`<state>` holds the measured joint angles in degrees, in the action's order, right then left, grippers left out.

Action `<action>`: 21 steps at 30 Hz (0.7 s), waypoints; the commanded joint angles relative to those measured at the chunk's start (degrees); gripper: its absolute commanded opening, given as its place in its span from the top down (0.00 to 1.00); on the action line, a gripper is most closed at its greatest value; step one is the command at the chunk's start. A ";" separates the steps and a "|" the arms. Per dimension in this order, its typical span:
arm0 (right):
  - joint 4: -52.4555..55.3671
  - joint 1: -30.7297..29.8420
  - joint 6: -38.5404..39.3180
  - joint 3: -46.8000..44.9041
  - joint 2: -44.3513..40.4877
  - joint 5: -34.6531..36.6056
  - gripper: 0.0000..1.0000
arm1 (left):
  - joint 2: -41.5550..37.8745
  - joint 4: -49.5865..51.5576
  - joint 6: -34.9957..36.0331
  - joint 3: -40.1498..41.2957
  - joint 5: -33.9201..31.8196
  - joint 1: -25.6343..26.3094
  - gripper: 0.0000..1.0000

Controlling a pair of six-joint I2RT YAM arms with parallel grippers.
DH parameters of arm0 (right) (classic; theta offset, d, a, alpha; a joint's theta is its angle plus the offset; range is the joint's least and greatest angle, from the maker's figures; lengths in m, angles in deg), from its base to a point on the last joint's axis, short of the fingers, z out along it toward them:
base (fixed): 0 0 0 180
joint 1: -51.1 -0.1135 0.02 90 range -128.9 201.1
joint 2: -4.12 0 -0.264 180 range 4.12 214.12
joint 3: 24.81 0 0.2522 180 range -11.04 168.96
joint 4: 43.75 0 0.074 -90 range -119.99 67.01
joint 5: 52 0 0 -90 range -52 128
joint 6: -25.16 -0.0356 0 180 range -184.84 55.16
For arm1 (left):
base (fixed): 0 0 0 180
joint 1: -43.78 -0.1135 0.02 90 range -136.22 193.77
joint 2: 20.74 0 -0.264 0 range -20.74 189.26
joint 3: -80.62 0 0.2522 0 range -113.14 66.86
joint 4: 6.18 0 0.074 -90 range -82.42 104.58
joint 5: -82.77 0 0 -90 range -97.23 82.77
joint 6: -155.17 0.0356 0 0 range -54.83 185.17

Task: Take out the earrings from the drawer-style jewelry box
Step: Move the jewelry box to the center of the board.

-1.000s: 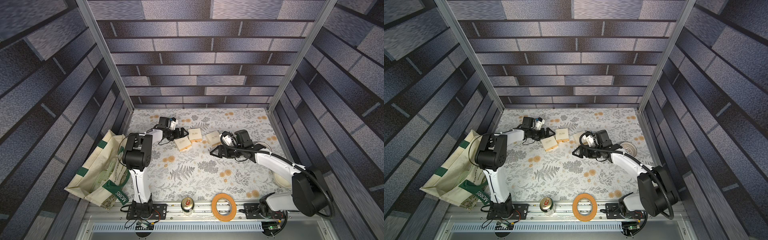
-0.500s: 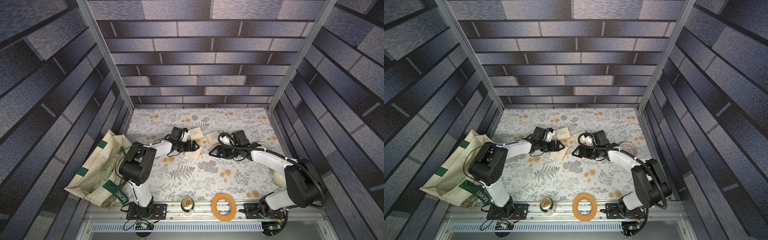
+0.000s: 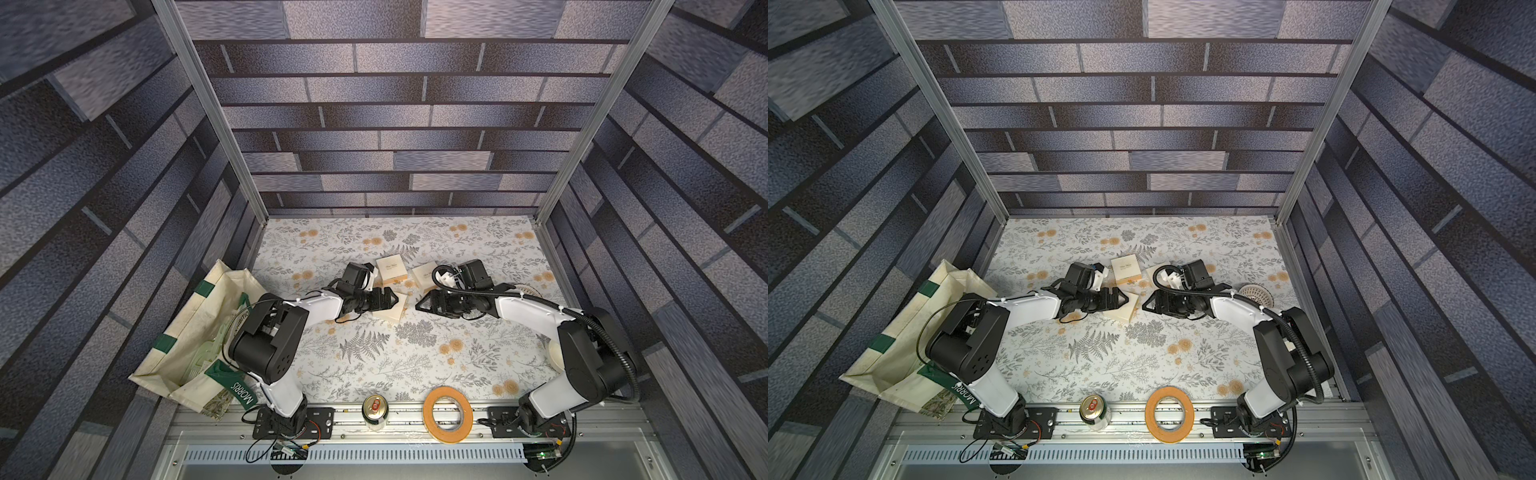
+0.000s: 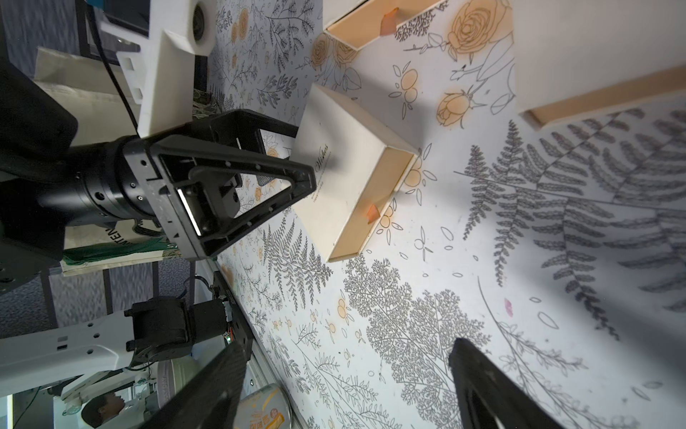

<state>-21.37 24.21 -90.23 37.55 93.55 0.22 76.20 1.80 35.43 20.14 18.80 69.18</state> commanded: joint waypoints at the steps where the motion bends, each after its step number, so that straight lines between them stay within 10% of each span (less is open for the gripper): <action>1: -1.20 -0.47 -1.05 1.50 1.04 0.47 0.13 | 0.00 2.43 -3.51 2.71 1.52 0.45 0.06; 21: -3.36 -0.61 -4.79 0.63 1.90 4.28 0.14 | -4.73 6.14 -4.87 4.71 1.16 2.38 0.06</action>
<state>-24.28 24.10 -94.25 37.99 95.01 2.87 73.14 2.37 31.45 23.40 21.35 71.50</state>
